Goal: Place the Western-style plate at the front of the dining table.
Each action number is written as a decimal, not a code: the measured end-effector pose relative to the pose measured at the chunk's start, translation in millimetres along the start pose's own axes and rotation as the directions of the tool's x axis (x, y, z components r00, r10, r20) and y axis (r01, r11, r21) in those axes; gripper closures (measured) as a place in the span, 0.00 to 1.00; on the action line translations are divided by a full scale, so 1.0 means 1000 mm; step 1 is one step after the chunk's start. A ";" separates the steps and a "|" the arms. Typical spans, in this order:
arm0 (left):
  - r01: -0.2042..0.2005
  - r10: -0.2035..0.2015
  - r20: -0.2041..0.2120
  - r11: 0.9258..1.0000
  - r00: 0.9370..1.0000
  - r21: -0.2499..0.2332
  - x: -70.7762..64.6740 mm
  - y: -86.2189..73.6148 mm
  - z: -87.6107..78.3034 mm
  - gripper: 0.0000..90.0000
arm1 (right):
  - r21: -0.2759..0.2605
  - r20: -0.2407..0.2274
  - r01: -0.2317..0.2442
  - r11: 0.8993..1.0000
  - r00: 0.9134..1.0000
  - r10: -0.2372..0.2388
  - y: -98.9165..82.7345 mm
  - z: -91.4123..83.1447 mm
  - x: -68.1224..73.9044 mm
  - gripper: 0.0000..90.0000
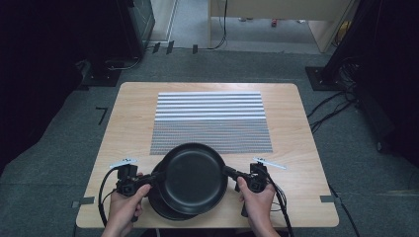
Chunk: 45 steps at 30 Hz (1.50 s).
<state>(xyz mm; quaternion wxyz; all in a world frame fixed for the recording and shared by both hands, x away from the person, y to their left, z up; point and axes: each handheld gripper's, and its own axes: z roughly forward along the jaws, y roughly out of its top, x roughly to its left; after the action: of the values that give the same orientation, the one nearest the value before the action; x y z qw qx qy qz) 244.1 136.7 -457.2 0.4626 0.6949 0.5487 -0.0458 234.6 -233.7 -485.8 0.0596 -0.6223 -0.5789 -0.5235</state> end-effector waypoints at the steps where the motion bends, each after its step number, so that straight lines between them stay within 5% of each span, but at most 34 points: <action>1: 0.001 -0.001 0.001 1.000 1.000 0.004 0.000 0.002 0.002 0.88 | 0.002 0.002 0.003 1.000 1.000 -0.003 0.002 -0.001 0.000 0.96; 37: 0.025 -0.026 0.044 1.000 0.999 0.010 0.001 0.111 0.053 0.89 | -0.021 0.048 0.065 0.998 0.997 -0.064 0.130 0.014 -0.003 0.96; 45: 0.028 -0.029 0.020 0.999 0.999 0.014 0.004 0.133 0.065 0.89 | -0.015 0.058 0.068 0.998 0.996 -0.067 0.148 0.023 -0.007 0.96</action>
<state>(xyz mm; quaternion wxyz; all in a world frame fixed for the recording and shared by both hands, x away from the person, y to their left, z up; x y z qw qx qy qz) 381.5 98.2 -417.6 0.4625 0.6897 0.5536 -0.0631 365.7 -270.1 -422.4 0.0201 -0.6177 -0.5967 -0.5119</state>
